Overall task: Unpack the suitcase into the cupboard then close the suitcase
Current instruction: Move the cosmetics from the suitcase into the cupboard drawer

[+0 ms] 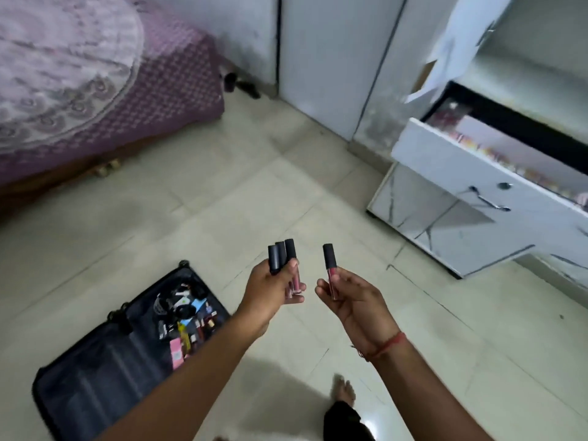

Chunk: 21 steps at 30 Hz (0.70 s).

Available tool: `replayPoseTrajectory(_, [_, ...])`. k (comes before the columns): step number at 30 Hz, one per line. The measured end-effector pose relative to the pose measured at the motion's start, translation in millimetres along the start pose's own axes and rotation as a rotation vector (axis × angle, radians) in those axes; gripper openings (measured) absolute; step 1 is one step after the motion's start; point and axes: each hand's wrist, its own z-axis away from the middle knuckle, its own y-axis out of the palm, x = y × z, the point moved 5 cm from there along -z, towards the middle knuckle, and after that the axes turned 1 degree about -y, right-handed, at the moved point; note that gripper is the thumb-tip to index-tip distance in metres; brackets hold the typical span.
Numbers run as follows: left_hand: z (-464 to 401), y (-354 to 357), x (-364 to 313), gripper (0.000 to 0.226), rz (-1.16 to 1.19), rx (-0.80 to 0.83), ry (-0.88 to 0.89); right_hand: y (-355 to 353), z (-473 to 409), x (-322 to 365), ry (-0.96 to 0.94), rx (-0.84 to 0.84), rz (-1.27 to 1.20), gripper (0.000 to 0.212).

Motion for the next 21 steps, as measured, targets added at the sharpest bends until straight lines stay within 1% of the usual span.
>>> replayPoseTrajectory(3, [-6,73,-12,0.017,-0.105,0.040,0.048,-41,8,61,-0.075,-0.070,0.023,0.013])
replayPoseTrajectory(5, [-15,126,-19,0.019,-0.172,0.055,0.069,-73,8,103,-0.110,-0.134,0.138,0.008])
replayPoseTrajectory(8, [-28,196,-25,0.019,-0.176,0.091,0.051,-112,8,162,-0.173,-0.214,0.324,0.009])
replayPoseTrajectory(11, [-45,256,-40,0.017,-0.165,0.136,0.047,-141,-2,216,-0.219,-0.273,0.356,0.010])
replayPoseTrajectory(15, [-83,308,-69,0.014,-0.196,0.215,0.066,-159,-35,272,-0.299,-0.322,0.347,0.018])
replayPoseTrajectory(21, [-176,364,-122,0.011,-0.272,0.308,0.104,-166,-119,333,-0.355,-0.425,0.280,0.018])
